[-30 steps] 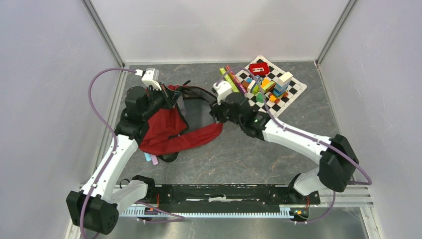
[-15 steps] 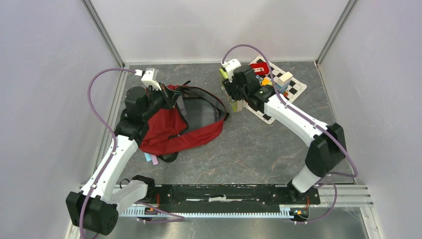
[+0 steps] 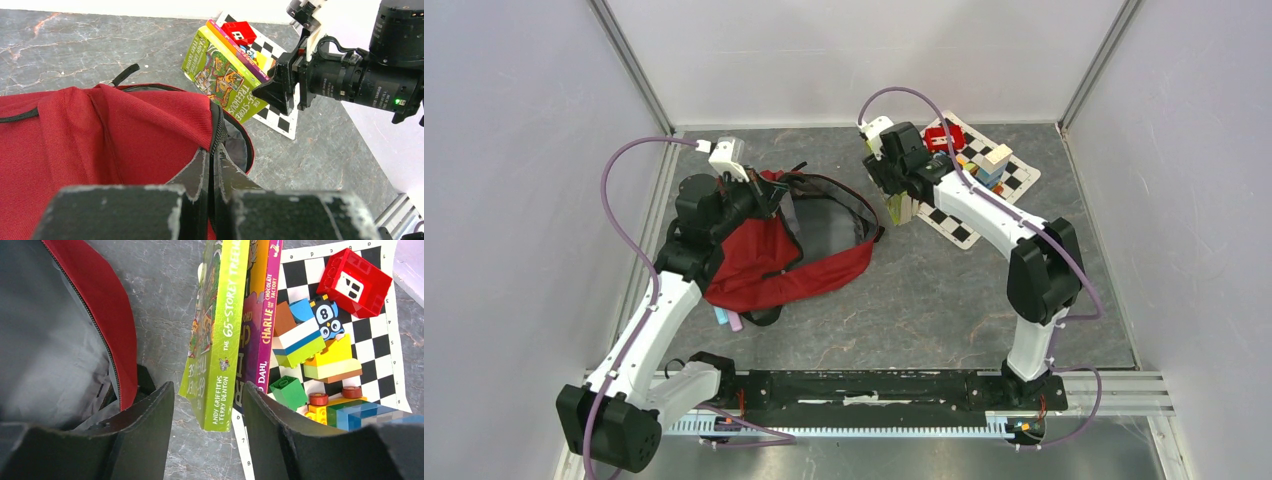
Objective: Pack the student bag
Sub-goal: Pick up the book from the center of the board.
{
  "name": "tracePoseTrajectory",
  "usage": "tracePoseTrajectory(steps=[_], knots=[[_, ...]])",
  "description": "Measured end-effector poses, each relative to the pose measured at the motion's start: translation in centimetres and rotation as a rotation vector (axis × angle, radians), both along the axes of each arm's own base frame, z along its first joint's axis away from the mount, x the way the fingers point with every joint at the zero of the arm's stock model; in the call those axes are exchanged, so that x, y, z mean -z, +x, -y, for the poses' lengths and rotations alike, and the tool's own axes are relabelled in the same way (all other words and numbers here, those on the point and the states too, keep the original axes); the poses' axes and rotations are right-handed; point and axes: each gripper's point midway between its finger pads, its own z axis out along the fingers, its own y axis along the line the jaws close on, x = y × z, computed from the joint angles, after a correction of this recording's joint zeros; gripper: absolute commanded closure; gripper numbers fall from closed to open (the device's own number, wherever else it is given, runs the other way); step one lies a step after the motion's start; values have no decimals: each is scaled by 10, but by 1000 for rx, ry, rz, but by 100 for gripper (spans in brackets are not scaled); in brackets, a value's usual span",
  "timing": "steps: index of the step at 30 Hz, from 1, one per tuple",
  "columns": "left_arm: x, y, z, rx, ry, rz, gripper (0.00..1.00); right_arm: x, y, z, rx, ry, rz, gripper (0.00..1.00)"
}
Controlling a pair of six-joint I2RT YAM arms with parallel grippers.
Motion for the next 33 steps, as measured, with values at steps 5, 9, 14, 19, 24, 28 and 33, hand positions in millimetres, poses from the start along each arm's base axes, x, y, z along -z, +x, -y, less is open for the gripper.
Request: tracePoseTrajectory(steps=[5,9,14,19,24,28,33], knots=[[0,0,0,0,0,0,98,10,4,2,0,-17,-14,44],[0,0,1,3,1,-1,98,24,7,4,4,-33,-39,46],[0,-1,2,7,1,-1,98,32,8,3,3,-39,-55,47],[0,-1,3,9,1,-1,98,37,9,0,-6,-35,-65,47],[0,-1,3,9,1,-1,98,48,12,-4,-9,-38,-84,52],[0,-2,3,10,1,-1,98,58,15,-6,-8,-41,-97,57],[0,-1,3,10,1,-1,98,64,19,-8,1,-36,-98,86]])
